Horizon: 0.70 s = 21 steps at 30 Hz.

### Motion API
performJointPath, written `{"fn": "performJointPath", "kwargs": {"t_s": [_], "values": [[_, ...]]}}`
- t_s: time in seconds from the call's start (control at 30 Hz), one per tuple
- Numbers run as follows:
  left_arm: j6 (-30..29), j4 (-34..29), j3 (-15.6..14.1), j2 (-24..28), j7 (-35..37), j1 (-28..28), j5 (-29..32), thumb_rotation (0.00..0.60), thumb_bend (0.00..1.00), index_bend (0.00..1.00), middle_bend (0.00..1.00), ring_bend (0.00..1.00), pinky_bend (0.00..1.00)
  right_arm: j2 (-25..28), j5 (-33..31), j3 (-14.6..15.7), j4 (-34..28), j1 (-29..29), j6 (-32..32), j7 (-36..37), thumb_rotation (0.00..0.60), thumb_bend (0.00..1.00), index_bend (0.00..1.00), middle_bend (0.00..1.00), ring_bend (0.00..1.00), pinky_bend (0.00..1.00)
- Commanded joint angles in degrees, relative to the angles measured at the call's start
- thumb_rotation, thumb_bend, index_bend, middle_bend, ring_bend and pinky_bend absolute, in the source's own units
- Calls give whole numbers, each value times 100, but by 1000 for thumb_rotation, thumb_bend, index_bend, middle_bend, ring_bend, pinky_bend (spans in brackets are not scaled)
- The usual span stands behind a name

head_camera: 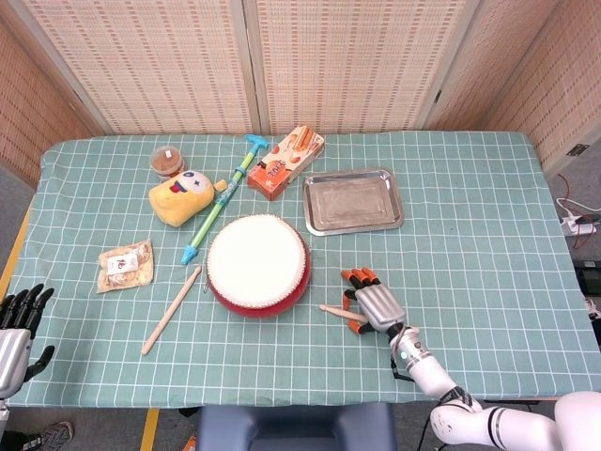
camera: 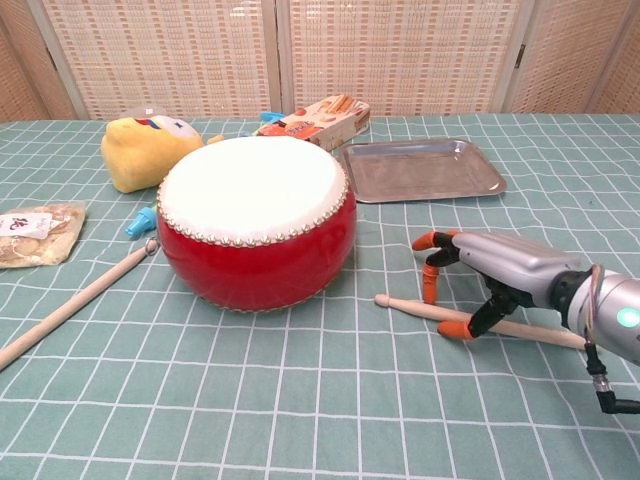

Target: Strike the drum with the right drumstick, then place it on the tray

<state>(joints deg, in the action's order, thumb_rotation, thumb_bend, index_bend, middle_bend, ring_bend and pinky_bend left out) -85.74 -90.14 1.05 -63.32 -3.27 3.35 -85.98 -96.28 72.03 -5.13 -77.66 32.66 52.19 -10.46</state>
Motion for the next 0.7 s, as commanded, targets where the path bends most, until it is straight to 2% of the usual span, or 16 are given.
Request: {"fn": "performJointPath", "kwargs": {"t_s": [0.03,0.17,0.27,0.33,0.5,0.7], "values": [[1,20,6,-9,17,5,-3,600,265,0,0,0,0,-38,-40,-2,42,26,-42,-35,600,289,499,61,0,0],[15,53,11,-19,46,9,8,600,265,0,0,0,0,-72,-71,5,83,46,-75,-55,600,320,530,61,0,0],[4,82,6,-29,82,-7,13,600,266,0,0,0,0,-45,-9,-6,60,8,24,68,600,448,593,61,0,0],[-3,101,3,-28,103,-14,11,600,266,0,0,0,0,0,82,-58,3,-64,215,285,600,484,619,62,0,0],[-15,123,-5,-15,139,-35,15,600,266,0,0,0,0,391,290,-236,-373,-258,605,1129,600,496,666,95,0,0],[-26,98,-12,3,128,-36,-17,600,266,0,0,0,0,815,343,-430,-660,-377,758,1916,600,496,682,118,0,0]]}}
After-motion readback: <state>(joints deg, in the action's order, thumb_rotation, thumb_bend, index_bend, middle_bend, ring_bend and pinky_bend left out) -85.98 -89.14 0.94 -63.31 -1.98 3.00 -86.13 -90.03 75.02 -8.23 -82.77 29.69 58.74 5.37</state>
